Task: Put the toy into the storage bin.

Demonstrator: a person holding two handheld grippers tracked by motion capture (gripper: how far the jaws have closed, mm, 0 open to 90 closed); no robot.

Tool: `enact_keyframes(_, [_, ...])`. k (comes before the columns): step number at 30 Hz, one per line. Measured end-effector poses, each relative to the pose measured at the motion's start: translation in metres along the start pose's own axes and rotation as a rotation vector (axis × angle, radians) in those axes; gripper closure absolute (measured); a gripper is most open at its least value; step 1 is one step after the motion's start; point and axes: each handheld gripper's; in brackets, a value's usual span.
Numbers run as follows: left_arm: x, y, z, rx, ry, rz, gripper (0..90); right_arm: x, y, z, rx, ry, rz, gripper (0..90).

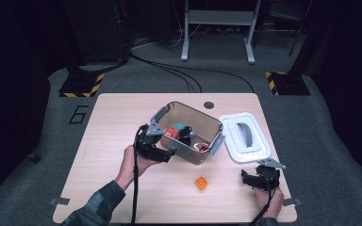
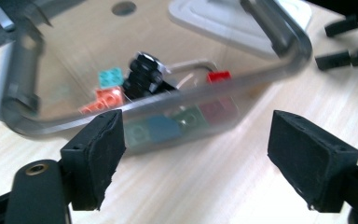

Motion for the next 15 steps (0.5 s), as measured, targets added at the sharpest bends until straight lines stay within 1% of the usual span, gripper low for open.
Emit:
enact_keyframes(2, [0.007,-0.008,0.004,0.003,0.005,0.001,17.1,0.000,0.000,0.000,-0.001,0.000,0.000,10.7])
enact_keyframes(5, [0.017,-0.019,0.013,0.024,0.020,0.005,15.9,0.000,0.000,0.000,0.000,0.000,0.000,10.6])
enact_keyframes(6, [0.021,-0.023,0.016,0.029,0.029,0.012,15.6,0.000,0.000,0.000,0.000,0.001,0.000,10.6])
enact_keyframes(7, [0.024,-0.028,0.020,0.031,0.023,0.007,15.4,0.000,0.000,0.000,0.000,0.000,0.000,10.7])
enact_keyframes(8, [0.029,-0.033,0.024,0.048,0.024,-0.003,15.4,0.000,0.000,0.000,-0.001,0.000,0.000,10.6])
enact_keyframes(9, [0.031,-0.038,0.028,0.052,0.030,0.001,15.4,0.000,0.000,0.000,-0.001,0.000,0.000,10.6])
enact_keyframes(10, [0.031,-0.038,0.028,0.052,0.030,0.001,15.4,0.000,0.000,0.000,-0.001,0.000,0.000,10.6])
enact_keyframes(11, [0.035,-0.046,0.035,0.070,0.041,0.014,15.5,0.000,0.000,0.000,-0.001,0.000,0.000,10.6])
enact_keyframes(12, [0.038,-0.052,0.041,0.087,0.052,0.015,15.6,0.000,0.000,0.000,-0.001,0.000,0.000,10.6])
enact_keyframes(13, [0.038,-0.052,0.041,0.087,0.052,0.015,15.6,0.000,0.000,0.000,-0.002,0.001,0.000,10.6])
enact_keyframes(14, [0.042,-0.063,0.050,0.100,0.060,0.027,15.8,0.000,0.000,0.000,-0.001,0.000,0.000,10.6])
enact_keyframes(15, [0.043,-0.067,0.054,0.103,0.062,0.033,15.9,0.000,0.000,0.000,-0.002,0.001,0.000,10.6])
Point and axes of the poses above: each handheld gripper's, and its own axes: z roughly forward along the jaws, x roughly out of its underside, y roughly to its left, and after that the axes turned 2 degrees about -x, right-handed
